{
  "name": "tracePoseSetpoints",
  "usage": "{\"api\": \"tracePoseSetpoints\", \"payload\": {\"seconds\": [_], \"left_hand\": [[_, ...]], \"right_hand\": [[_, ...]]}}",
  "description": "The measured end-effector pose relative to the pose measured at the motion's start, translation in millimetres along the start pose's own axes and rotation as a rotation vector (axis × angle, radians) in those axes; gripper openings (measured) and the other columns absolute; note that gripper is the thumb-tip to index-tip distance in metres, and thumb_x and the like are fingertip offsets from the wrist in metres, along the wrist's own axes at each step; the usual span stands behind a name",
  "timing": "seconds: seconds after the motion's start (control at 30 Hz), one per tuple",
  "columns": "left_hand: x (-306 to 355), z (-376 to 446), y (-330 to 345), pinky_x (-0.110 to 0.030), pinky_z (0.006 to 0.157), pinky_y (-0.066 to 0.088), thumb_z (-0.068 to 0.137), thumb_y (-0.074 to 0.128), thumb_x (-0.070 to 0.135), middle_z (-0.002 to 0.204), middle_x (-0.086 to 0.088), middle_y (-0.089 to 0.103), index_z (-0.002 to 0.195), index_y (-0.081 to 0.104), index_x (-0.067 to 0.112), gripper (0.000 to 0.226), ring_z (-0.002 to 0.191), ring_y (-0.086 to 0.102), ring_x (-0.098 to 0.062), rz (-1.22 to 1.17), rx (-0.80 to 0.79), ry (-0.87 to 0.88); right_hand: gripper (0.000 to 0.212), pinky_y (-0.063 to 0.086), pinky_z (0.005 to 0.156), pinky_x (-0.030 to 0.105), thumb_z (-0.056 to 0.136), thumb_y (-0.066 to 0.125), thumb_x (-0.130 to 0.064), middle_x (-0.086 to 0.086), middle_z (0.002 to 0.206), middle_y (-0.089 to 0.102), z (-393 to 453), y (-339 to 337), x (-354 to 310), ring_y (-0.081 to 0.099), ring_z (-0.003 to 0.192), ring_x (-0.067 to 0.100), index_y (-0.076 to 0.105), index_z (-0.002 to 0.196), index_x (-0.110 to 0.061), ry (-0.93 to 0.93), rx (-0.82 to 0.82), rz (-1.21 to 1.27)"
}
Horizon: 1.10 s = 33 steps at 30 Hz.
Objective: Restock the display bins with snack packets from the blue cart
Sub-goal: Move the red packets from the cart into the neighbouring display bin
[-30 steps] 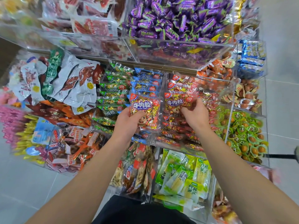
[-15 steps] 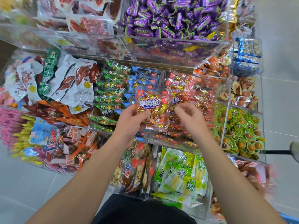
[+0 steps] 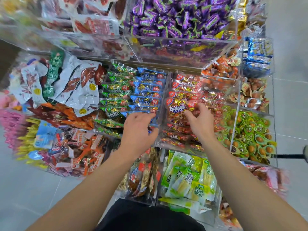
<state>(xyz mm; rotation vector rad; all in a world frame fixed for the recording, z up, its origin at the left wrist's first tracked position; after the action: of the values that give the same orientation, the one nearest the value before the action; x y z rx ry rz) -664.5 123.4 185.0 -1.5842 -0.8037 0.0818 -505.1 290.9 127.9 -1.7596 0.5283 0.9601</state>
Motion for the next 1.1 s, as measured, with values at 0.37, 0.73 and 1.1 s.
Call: {"api": "tracePoseSetpoints", "payload": {"seconds": [0.37, 0.73, 1.1], "left_hand": [[-9, -5, 18, -0.044, 0.112, 0.029, 0.091, 0.043, 0.045, 0.129, 0.002, 0.067, 0.130, 0.065, 0.022, 0.050, 0.122, 0.054, -0.025, 0.122, -0.020, -0.006], [-10, -8, 17, -0.040, 0.108, 0.027, 0.088, 0.041, 0.046, 0.125, 0.005, 0.069, 0.124, 0.068, 0.024, 0.051, 0.120, 0.055, -0.023, 0.088, 0.009, -0.025], [6, -25, -7, -0.042, 0.111, 0.038, 0.095, 0.058, 0.032, 0.136, -0.003, 0.063, 0.136, 0.060, 0.014, 0.045, 0.129, 0.052, -0.026, -0.060, 0.000, 0.044]], "right_hand": [[0.041, 0.042, 0.068, 0.029, 0.087, 0.072, -0.034, -0.004, 0.100, 0.059, -11, 9, 13, 0.056, 0.084, 0.016, 0.052, 0.119, -0.017, 0.069, 0.094, -0.071], [0.049, 0.038, 0.060, 0.014, 0.079, 0.077, -0.022, 0.001, 0.107, 0.058, -11, 11, 16, 0.059, 0.085, 0.008, 0.042, 0.114, -0.024, 0.198, 0.025, 0.099], [0.054, 0.052, 0.082, 0.033, 0.086, 0.068, -0.038, -0.002, 0.119, 0.056, -66, -15, 6, 0.059, 0.091, 0.005, 0.046, 0.131, -0.018, 0.208, 0.038, 0.147]]}}
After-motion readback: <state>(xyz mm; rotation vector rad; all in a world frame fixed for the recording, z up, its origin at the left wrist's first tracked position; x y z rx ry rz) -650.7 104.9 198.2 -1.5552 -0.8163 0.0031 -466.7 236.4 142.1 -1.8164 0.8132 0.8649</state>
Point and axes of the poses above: each hand's wrist, its own z-axis towards the middle knuckle, its own y-axis out of the palm, x = y × z, the point moved 8 cm from there along z, towards the middle knuckle
